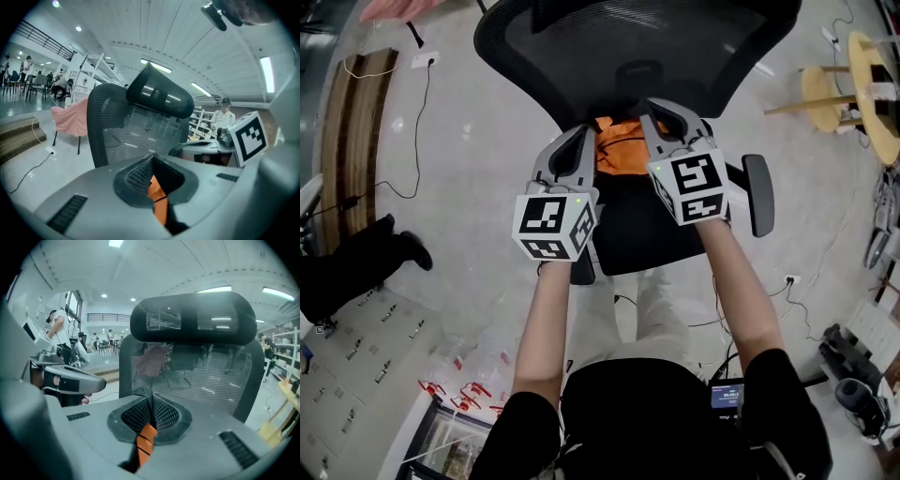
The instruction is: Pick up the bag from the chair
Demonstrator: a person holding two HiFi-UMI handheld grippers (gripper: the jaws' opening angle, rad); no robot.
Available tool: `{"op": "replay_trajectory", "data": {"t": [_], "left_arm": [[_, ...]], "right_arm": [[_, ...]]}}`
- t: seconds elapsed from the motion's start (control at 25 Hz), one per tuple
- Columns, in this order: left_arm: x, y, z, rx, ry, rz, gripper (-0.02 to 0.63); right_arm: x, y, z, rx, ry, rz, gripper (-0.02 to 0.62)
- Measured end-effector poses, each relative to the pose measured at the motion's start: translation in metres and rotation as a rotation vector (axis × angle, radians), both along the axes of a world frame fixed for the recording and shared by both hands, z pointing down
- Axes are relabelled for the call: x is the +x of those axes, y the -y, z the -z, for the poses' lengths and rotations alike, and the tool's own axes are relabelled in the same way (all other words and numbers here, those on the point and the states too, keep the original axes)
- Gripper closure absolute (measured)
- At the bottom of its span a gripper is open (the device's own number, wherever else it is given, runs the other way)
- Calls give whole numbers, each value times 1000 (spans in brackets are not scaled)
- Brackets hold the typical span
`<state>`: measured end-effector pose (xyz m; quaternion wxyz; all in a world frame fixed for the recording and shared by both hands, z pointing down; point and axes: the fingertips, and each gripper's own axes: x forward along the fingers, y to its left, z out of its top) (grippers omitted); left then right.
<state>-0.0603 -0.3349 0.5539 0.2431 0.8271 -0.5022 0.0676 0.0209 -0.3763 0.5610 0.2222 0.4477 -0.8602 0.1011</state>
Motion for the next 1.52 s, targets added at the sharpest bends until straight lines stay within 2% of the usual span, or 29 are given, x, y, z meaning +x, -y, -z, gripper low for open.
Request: {"op": "replay_trajectory", "data": {"t": [0.72, 1.0, 1.52], "left_arm": [[11, -25, 80, 113, 16, -53, 601], [13, -39, 119, 155, 24, -76, 601], [3, -76, 211, 273, 12, -107, 601]], "right_arm": [[15, -38, 85, 69, 88, -67, 595], [12, -54, 142, 137, 146, -90, 595], [3, -97, 230, 245, 169, -132, 595]]}}
